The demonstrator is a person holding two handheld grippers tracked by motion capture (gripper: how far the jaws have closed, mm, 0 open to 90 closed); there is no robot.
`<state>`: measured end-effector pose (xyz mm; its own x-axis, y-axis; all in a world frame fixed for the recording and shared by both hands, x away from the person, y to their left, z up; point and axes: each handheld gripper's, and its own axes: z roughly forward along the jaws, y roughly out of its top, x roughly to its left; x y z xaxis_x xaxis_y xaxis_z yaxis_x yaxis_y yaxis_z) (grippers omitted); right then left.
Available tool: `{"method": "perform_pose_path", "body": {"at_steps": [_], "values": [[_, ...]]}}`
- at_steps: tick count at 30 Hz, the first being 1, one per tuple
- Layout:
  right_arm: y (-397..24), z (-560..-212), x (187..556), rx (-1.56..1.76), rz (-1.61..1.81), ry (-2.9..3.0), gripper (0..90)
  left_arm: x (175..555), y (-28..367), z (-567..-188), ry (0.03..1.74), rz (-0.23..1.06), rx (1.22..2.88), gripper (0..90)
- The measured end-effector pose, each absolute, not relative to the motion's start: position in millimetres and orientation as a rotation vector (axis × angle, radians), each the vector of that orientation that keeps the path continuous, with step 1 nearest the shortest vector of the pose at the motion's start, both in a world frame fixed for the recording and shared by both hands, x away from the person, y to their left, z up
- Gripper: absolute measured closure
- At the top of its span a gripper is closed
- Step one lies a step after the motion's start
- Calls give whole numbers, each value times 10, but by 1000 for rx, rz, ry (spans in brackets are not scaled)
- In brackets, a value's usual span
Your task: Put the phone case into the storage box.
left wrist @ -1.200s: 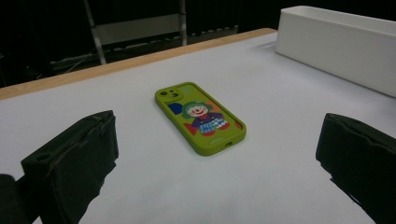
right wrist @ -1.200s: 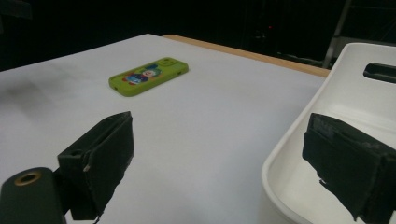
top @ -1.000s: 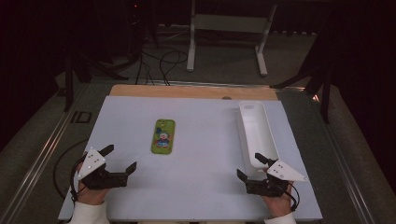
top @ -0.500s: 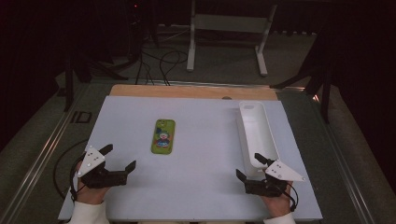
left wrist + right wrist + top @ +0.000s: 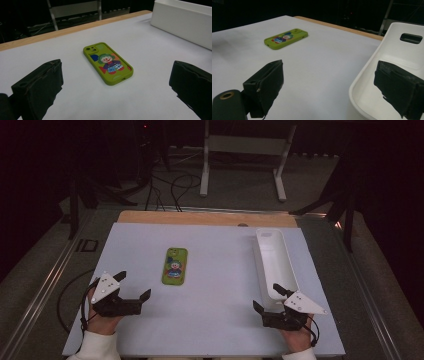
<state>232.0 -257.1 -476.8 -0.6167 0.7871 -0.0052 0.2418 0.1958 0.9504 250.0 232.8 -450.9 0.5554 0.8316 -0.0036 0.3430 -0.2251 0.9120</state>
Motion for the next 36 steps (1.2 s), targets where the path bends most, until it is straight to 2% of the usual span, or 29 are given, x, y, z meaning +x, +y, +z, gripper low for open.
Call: {"method": "perform_pose_path", "body": {"at_steps": [36], "values": [[-2589,-4773,2326,970,1415,1966,90,2848,1954,-4572,934,579,1862,0]]}}
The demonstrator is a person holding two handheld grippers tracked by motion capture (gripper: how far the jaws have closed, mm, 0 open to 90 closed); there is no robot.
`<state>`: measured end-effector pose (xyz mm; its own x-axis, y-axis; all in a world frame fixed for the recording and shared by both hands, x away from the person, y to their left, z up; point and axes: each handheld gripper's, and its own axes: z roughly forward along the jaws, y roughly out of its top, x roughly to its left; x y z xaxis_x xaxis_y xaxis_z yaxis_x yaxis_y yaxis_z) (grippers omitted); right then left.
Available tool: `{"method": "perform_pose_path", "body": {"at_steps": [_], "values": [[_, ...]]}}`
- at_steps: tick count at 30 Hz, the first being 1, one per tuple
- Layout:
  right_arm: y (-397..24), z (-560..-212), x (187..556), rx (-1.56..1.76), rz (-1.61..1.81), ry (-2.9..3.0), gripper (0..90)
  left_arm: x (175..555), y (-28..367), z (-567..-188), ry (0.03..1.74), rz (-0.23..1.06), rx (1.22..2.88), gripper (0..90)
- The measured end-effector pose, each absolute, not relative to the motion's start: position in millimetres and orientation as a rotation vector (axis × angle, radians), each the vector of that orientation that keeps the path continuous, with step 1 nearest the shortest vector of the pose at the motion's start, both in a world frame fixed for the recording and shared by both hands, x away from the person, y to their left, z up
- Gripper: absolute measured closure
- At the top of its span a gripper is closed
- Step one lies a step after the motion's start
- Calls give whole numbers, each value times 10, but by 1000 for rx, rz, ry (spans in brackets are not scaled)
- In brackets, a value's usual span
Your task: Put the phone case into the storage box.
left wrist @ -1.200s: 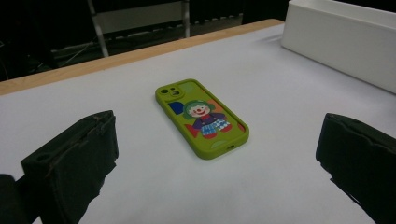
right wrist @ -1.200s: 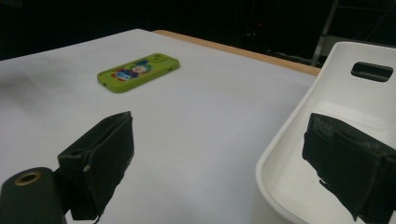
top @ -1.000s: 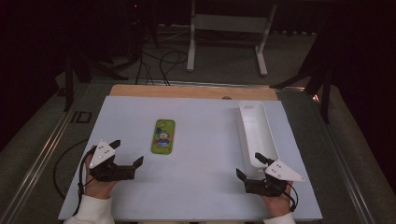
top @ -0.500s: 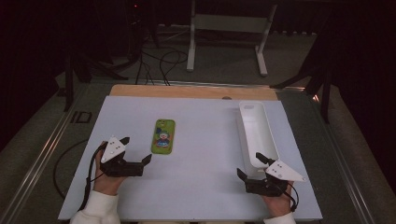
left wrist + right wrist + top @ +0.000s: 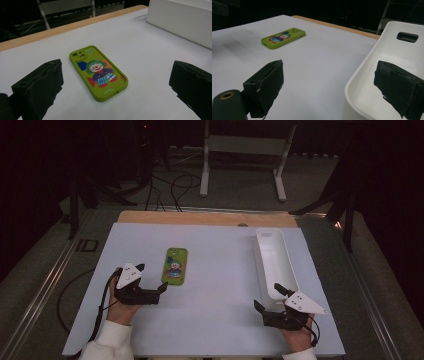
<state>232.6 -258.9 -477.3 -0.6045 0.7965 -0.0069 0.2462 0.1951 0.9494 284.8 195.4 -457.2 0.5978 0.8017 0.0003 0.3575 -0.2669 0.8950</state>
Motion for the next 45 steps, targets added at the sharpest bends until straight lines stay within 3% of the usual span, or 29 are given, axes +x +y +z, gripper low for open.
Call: {"method": "perform_pose_path", "body": {"at_steps": [25,45], "values": [[-2565,-4776,2319,966,1408,1972,90,3169,1690,-4613,922,560,1887,0],[-2557,-4780,2316,962,1406,1976,91,3383,1541,-4779,981,534,1954,59]]}}
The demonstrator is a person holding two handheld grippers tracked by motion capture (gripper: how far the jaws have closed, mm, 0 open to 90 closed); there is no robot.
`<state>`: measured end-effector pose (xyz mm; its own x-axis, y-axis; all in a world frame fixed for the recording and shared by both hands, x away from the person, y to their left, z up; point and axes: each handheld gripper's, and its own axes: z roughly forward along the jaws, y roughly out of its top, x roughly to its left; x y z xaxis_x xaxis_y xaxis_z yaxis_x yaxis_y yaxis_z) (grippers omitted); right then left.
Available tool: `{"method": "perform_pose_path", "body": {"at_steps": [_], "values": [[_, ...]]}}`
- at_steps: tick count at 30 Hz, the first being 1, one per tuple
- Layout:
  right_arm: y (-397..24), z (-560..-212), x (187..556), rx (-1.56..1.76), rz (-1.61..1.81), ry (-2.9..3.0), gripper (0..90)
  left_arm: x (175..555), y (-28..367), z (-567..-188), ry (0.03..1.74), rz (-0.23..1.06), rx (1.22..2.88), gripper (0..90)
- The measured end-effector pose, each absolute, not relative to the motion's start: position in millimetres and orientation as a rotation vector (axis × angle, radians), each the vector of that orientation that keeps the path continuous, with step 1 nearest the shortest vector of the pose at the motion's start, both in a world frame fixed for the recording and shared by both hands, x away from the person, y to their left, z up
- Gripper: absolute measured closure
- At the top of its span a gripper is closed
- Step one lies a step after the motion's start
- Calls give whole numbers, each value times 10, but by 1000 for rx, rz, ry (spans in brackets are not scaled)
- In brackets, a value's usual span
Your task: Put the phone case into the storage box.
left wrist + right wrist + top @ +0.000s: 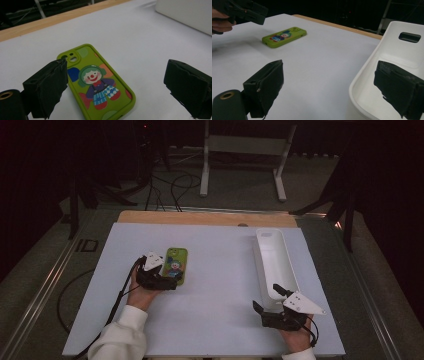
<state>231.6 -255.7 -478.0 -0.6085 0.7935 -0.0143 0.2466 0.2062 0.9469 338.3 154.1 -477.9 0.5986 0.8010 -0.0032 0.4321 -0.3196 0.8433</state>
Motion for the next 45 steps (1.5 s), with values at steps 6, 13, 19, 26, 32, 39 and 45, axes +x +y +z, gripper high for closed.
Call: {"method": "perform_pose_path", "body": {"at_steps": [6,13,19,26,32,39,45], "values": [[-2556,-4783,2318,958,1405,1976,91,3412,1420,-4808,980,536,1997,161],[-2558,-4781,2315,961,1404,1976,91,3440,1304,-4835,945,477,2019,495],[-2559,-4781,2315,960,1402,1976,91,3485,1230,-4909,949,441,2069,681],[-2551,-4787,2319,954,1398,1981,92,3542,1191,-4995,982,377,2104,892],[-2551,-4790,2323,953,1396,1983,92,3564,1141,-5071,992,355,2137,895],[-2555,-4789,2324,954,1395,1983,92,3591,1134,-5133,1015,349,2159,896],[-2560,-4787,2321,955,1395,1982,92,3572,1220,-5118,1045,379,2170,896]]}}
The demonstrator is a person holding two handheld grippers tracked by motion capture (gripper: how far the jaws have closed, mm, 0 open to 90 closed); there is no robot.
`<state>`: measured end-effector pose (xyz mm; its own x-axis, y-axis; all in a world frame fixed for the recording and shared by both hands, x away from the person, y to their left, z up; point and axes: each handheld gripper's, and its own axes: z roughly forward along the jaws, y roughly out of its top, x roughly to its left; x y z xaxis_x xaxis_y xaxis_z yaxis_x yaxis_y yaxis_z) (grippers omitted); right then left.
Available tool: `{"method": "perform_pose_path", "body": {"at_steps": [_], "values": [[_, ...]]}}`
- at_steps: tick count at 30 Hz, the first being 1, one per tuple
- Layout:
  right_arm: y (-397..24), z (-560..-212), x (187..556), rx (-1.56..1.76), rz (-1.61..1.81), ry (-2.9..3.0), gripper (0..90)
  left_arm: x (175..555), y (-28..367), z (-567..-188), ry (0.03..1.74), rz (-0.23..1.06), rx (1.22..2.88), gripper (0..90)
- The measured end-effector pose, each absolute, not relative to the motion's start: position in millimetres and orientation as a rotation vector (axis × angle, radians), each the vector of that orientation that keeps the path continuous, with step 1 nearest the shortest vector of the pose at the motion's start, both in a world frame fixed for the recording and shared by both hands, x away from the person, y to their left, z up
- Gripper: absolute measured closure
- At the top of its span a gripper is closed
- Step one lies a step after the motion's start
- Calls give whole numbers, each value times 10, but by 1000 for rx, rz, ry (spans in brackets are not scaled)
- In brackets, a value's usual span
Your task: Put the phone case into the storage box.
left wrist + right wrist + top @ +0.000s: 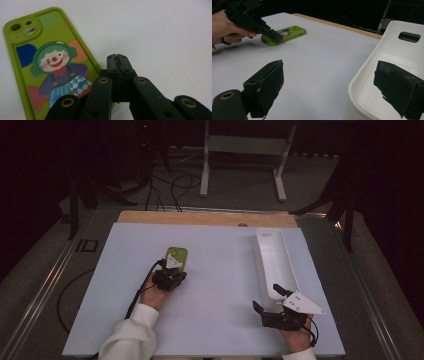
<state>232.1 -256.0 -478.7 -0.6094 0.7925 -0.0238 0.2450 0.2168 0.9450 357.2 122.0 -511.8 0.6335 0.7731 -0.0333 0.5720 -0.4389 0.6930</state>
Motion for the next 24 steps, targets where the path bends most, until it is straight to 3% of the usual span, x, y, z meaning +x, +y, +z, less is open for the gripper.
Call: {"method": "perform_pose_path", "body": {"at_steps": [15,24], "values": [[-2549,-4795,2329,953,1389,1986,92,3533,1495,-5134,1136,402,2138,891],[-2556,-4794,2328,956,1393,1980,92,3490,1502,-5060,1109,390,2102,814]]}}
